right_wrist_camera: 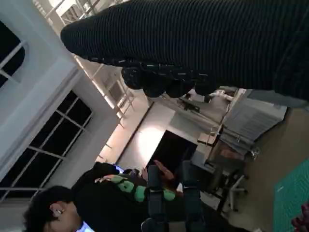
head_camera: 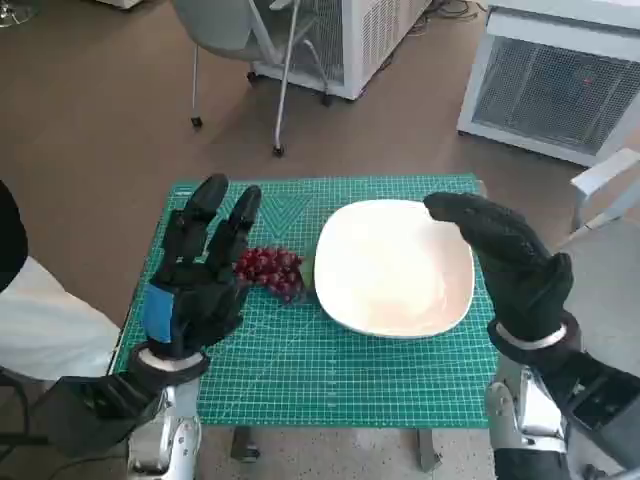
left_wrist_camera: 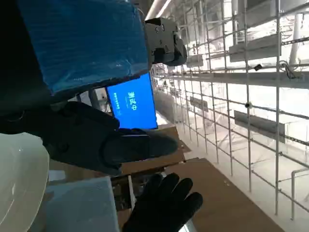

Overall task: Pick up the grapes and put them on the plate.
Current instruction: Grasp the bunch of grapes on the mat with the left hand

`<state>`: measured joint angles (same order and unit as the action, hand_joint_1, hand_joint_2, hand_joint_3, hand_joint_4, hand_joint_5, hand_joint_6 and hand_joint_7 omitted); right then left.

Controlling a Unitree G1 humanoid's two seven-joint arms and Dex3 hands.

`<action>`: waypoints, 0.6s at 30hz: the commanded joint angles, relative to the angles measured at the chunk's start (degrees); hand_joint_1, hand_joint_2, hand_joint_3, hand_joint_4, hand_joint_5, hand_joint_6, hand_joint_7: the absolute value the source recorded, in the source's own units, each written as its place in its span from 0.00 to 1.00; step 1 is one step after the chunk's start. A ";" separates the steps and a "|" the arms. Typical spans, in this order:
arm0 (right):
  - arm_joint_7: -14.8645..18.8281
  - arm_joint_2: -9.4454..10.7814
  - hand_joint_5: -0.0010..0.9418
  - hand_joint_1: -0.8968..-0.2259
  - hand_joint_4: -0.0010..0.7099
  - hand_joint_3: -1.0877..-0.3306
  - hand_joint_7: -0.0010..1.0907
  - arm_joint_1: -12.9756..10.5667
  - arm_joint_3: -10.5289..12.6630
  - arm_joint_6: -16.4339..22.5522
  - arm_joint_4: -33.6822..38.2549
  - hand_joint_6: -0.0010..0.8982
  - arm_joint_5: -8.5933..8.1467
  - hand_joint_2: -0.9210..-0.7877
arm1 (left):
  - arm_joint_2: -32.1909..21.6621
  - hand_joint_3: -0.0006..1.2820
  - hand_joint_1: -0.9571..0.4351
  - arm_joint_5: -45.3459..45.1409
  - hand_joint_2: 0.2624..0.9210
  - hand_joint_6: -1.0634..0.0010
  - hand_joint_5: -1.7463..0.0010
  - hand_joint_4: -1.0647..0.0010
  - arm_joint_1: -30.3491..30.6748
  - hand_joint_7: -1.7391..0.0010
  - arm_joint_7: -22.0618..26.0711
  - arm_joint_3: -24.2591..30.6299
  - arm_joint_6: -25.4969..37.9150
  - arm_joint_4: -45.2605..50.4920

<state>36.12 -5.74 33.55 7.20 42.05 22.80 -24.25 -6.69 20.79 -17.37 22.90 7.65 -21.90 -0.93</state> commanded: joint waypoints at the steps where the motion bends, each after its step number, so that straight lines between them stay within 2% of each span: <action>1: 0.25 -0.20 0.00 0.32 0.38 0.60 0.10 -1.67 0.03 -1.05 -0.50 0.28 -0.09 0.00 | 0.12 0.24 0.33 -0.86 1.00 1.00 0.99 0.81 1.10 0.76 -0.36 -0.37 -0.35 1.38; 18: 0.32 -0.19 0.00 0.31 0.38 0.60 0.10 -2.60 -0.25 -1.30 -1.19 0.28 0.02 0.00 | -0.18 0.24 0.33 0.87 1.00 1.00 0.99 0.81 1.37 0.77 1.10 -0.22 0.32 1.66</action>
<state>36.12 -5.77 32.44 6.94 41.55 21.46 -24.41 -6.55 21.02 -16.56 23.64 7.40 -21.91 -0.65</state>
